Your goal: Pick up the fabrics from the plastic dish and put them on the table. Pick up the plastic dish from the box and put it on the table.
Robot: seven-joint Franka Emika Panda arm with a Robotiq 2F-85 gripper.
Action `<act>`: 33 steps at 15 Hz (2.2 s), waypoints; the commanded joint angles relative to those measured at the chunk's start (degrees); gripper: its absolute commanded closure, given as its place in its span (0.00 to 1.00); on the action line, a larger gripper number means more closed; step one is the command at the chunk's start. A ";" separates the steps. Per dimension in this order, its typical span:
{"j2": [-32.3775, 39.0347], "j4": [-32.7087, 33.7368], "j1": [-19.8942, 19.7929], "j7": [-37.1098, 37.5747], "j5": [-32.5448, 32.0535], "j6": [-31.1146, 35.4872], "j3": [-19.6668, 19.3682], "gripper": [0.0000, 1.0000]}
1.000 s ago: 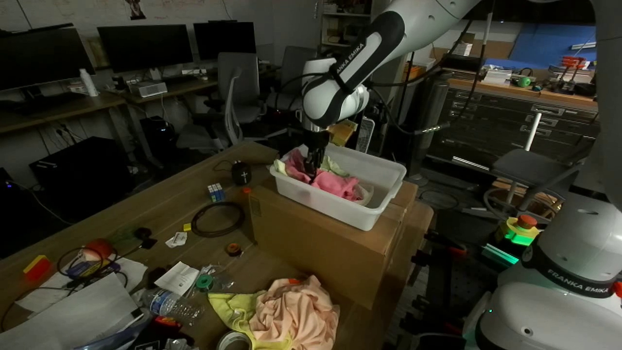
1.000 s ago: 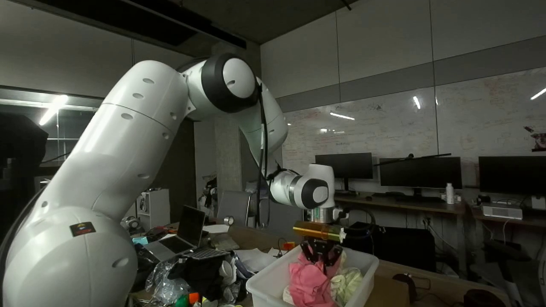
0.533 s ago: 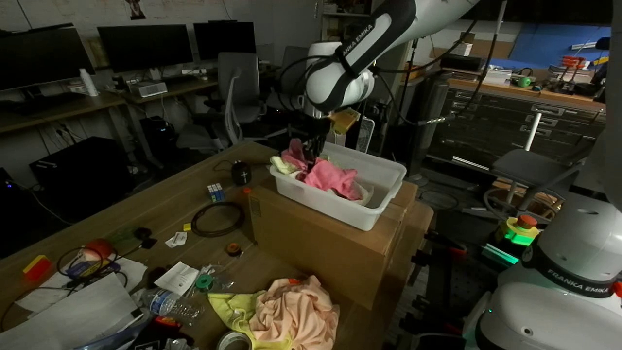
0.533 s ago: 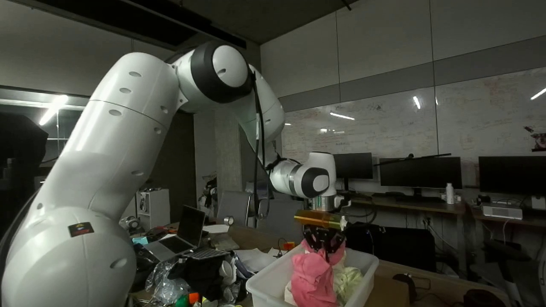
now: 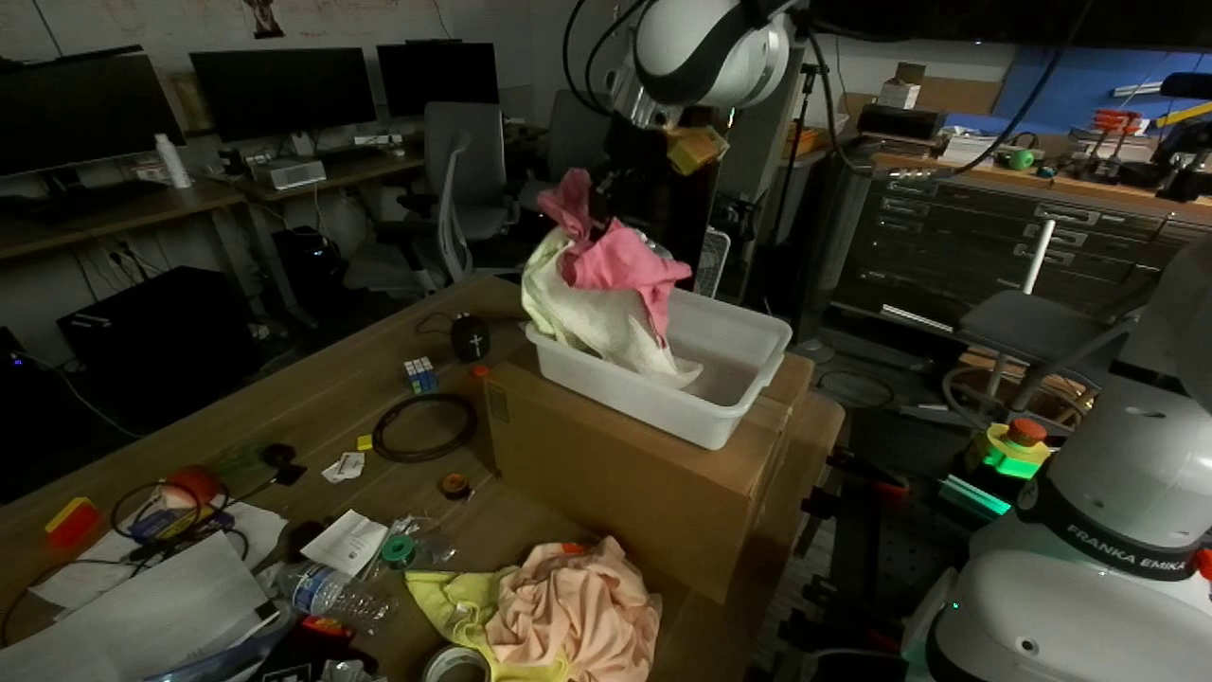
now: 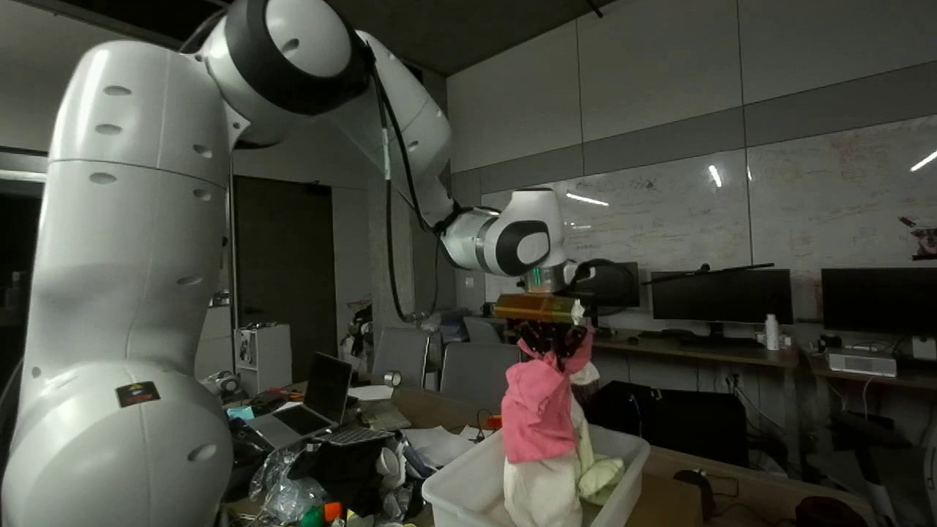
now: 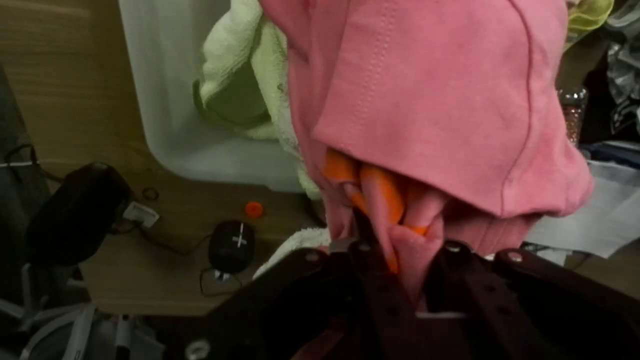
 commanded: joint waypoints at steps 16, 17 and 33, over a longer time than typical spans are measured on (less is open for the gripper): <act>-28.64 -6.50 10.62 13.16 -8.09 6.43 5.19 0.94; -28.51 -6.67 11.01 13.63 -8.87 6.20 5.93 0.94; -22.39 -9.45 13.26 16.65 -15.30 4.26 10.57 0.54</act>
